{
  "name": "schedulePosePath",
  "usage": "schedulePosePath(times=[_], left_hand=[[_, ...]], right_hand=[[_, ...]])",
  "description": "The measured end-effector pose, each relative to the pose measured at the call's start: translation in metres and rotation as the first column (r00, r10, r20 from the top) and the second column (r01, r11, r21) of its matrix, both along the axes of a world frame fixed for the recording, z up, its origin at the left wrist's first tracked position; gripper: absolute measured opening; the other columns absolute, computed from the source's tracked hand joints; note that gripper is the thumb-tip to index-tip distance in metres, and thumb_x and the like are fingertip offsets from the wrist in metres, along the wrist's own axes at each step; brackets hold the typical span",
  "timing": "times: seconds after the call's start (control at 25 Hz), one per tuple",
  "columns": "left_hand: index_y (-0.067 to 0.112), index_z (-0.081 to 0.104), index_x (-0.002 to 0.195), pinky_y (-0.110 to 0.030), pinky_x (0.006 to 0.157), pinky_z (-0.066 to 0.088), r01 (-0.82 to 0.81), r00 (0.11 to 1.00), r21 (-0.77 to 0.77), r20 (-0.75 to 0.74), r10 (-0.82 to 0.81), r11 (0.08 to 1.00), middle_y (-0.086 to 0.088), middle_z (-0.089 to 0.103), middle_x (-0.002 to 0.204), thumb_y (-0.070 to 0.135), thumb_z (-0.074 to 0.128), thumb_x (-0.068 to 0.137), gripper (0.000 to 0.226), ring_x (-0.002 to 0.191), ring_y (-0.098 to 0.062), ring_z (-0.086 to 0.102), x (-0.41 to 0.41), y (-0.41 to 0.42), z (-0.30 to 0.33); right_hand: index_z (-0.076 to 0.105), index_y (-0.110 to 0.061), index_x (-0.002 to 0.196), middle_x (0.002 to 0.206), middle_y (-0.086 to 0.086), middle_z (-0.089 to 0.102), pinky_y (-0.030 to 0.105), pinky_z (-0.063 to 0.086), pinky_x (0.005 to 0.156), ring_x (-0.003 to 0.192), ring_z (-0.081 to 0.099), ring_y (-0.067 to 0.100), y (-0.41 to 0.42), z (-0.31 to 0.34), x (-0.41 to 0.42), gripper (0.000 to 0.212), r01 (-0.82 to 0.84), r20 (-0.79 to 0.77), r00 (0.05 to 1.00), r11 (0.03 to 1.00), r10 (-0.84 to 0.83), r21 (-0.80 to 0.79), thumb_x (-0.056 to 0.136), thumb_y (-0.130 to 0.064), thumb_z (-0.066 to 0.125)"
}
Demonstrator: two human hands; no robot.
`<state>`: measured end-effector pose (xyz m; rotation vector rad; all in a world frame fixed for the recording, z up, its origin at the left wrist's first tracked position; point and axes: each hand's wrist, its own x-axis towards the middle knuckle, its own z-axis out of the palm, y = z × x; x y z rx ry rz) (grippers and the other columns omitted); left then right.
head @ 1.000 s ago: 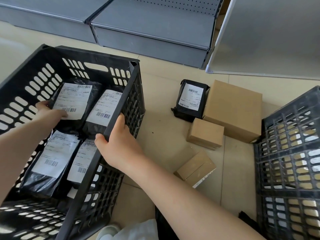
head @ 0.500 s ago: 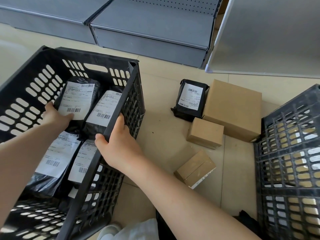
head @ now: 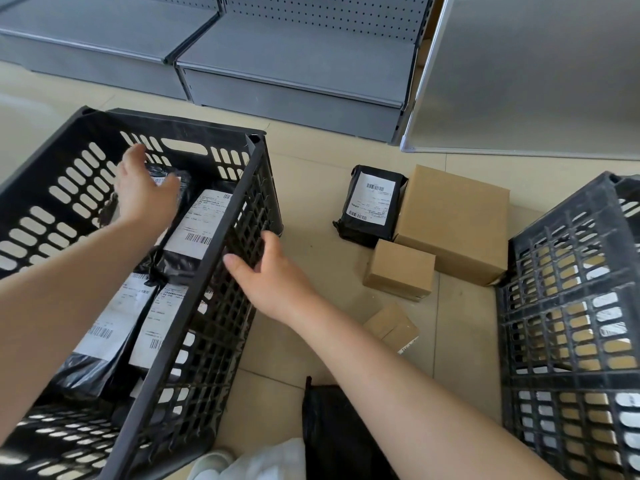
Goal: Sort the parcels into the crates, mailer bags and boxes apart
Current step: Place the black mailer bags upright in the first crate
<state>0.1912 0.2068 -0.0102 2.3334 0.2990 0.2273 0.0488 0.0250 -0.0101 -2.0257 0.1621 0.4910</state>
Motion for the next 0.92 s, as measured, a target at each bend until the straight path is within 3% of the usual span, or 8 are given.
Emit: schedulePosePath(times=[0.12, 0.28, 0.4, 0.48, 0.68, 0.92], left_hand=[[0.020, 0.031, 0.147, -0.041, 0.113, 0.030, 0.128, 0.981, 0.012, 0.143, -0.128, 0.992, -0.001, 0.039, 0.145, 0.019, 0.049, 0.087, 0.063, 0.133, -0.021, 0.035, 0.002, -0.055, 0.028], [0.015, 0.031, 0.147, -0.042, 0.112, 0.025, 0.327, 0.904, 0.234, 0.206, -0.375, 0.916, -0.006, 0.041, 0.143, 0.021, 0.053, 0.088, 0.064, 0.134, -0.026, 0.033, -0.003, -0.126, 0.036], [0.017, 0.027, 0.149, -0.047, 0.117, 0.015, 0.459, 0.847, 0.428, 0.054, -0.529, 0.778, -0.008, 0.032, 0.152, 0.025, 0.054, 0.088, 0.067, 0.143, -0.027, 0.021, -0.008, -0.176, 0.014], [0.019, 0.022, 0.152, -0.047, 0.120, 0.008, 0.568, 0.798, 0.477, -0.121, -0.590, 0.670, -0.007, 0.019, 0.160, 0.028, 0.053, 0.089, 0.071, 0.149, -0.027, 0.009, -0.012, -0.203, -0.012], [0.020, 0.010, 0.156, -0.044, 0.120, 0.007, 0.750, 0.659, 0.420, -0.547, -0.517, 0.512, -0.004, 0.001, 0.164, 0.027, 0.049, 0.089, 0.078, 0.150, -0.027, -0.001, -0.023, -0.252, -0.099], [0.019, 0.000, 0.157, -0.045, 0.121, 0.007, 0.842, 0.529, 0.384, -0.728, -0.436, 0.380, -0.006, -0.007, 0.165, 0.016, 0.044, 0.090, 0.080, 0.151, -0.030, -0.003, -0.043, -0.286, -0.146]], right_hand=[[0.015, -0.020, 0.158, 0.137, 0.007, 0.057, 0.036, 0.044, 0.098, 0.125, 0.057, 0.032, -0.043, -0.010, 0.006, 0.077, 0.081, -0.024, 0.996, 0.994, -0.082, -0.074, 0.099, -0.059, 0.045], [0.018, -0.018, 0.159, 0.147, 0.011, 0.051, 0.037, 0.040, 0.104, 0.135, 0.049, 0.033, -0.115, -0.035, 0.011, 0.071, 0.175, -0.042, 0.981, 0.964, -0.187, -0.202, 0.101, -0.050, 0.045], [0.026, -0.015, 0.156, 0.154, 0.012, 0.044, 0.039, 0.037, 0.109, 0.139, 0.042, 0.035, -0.171, -0.063, 0.005, 0.062, 0.200, -0.077, 0.968, 0.922, -0.238, -0.331, 0.101, -0.041, 0.043], [0.027, -0.013, 0.156, 0.157, 0.013, 0.038, 0.039, 0.033, 0.112, 0.141, 0.037, 0.039, -0.200, -0.079, -0.001, 0.060, 0.165, -0.134, 0.960, 0.885, -0.245, -0.436, 0.103, -0.034, 0.043], [0.023, -0.014, 0.158, 0.163, 0.012, 0.027, 0.039, 0.028, 0.115, 0.144, 0.028, 0.040, -0.246, -0.108, -0.015, 0.066, 0.152, -0.168, 0.942, 0.812, -0.292, -0.563, 0.101, -0.033, 0.050], [0.011, -0.018, 0.161, 0.169, 0.006, 0.009, 0.046, 0.022, 0.121, 0.153, 0.011, 0.034, -0.285, -0.122, -0.011, 0.076, 0.111, -0.171, 0.944, 0.758, -0.283, -0.643, 0.100, -0.035, 0.054]])
